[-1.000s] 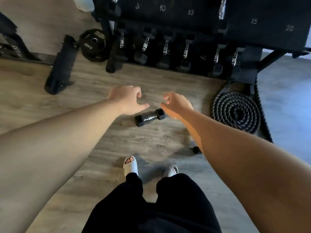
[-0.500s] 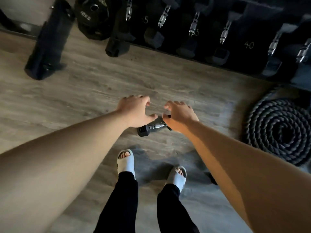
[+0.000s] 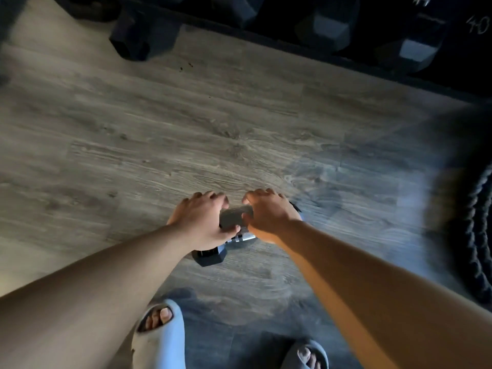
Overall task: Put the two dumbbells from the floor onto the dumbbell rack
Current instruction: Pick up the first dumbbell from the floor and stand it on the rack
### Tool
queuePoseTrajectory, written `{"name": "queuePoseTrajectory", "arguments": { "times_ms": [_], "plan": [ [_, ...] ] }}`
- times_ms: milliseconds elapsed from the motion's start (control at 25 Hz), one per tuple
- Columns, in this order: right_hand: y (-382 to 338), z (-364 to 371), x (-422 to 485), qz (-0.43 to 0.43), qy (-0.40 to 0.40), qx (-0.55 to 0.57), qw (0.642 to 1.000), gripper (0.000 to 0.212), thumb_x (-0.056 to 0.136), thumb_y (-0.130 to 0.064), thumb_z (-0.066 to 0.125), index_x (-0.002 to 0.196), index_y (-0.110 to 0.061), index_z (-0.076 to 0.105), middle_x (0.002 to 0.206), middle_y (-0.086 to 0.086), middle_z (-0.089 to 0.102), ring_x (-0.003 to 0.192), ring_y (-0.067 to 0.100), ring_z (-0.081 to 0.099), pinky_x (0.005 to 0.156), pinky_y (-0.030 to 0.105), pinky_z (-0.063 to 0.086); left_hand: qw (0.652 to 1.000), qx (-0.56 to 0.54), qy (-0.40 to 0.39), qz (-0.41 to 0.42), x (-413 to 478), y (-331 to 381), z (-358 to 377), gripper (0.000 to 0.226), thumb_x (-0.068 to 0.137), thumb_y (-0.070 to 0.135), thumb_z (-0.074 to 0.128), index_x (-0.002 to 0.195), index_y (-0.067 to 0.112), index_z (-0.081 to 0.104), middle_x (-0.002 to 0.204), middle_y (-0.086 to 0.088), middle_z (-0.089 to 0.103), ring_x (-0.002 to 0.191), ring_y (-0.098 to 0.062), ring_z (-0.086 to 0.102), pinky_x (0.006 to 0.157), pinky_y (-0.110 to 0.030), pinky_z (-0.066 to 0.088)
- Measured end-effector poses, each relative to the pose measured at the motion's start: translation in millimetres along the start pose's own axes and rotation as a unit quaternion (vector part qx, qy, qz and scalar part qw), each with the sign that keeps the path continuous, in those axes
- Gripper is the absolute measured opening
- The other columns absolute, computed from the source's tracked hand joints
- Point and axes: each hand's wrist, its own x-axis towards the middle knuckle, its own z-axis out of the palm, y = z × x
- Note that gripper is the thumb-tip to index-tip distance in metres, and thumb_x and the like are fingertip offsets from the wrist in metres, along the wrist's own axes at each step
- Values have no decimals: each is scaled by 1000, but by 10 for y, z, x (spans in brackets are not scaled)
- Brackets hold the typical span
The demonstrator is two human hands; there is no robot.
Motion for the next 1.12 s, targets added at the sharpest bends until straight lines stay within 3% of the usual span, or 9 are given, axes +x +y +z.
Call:
{"name": "queuePoseTrajectory", "arguments": {
  "times_ms": [200, 480, 720, 880, 1000, 1120],
  "plan": [
    [183, 307, 294, -15, -27, -33, 999, 39, 100, -34, 56, 136, -19, 57, 143, 6, 58, 135, 27, 45, 112, 40, 33, 999, 20, -47, -7, 187, -103, 365, 72, 80, 76, 54, 134, 27, 55, 133, 4, 57, 123, -22, 52, 100, -41, 44],
    [273, 437, 380, -22, -74, -42, 996, 42, 100, -35, 56, 138, -16, 57, 140, 7, 61, 133, 28, 49, 111, 42, 38, 996, 17, -84, -15, 280, -101, 444, 78, 77, 79, 56, 136, 28, 56, 135, 6, 54, 126, -23, 49, 98, -40, 43],
    [318, 698, 395, -66, -139, -134, 979, 44, 87, -34, 69, 127, -16, 63, 133, 6, 66, 122, 30, 63, 100, 39, 53, 989, 39, -142, -19, 274, -228, 595, 99, 53, 87, 64, 133, 29, 55, 125, 9, 50, 114, -20, 50, 93, -41, 49],
    [353, 966, 546, -43, -166, -155, 973, 40, 93, -13, 64, 133, -14, 62, 133, 11, 68, 119, 34, 67, 93, 43, 57, 977, 63, -200, -37, 280, -309, 791, 120, 46, 74, 81, 147, 27, 36, 141, 3, 40, 126, -27, 44, 93, -46, 52],
    [365, 1059, 632, -21, -170, -130, 977, 35, 94, -6, 57, 125, -17, 67, 128, 14, 70, 117, 39, 67, 91, 44, 56, 980, 60, -185, -34, 300, -368, 828, 102, 48, 59, 83, 136, 29, 39, 130, 4, 41, 119, -27, 45, 88, -45, 54],
    [403, 1096, 610, 4, -167, -91, 982, 36, 94, -5, 55, 125, -21, 66, 131, 14, 68, 119, 39, 65, 96, 43, 54, 984, 67, -167, 1, 275, -388, 745, 95, 50, 56, 78, 135, 29, 44, 127, 6, 44, 113, -24, 47, 85, -40, 53]
  ]
}}
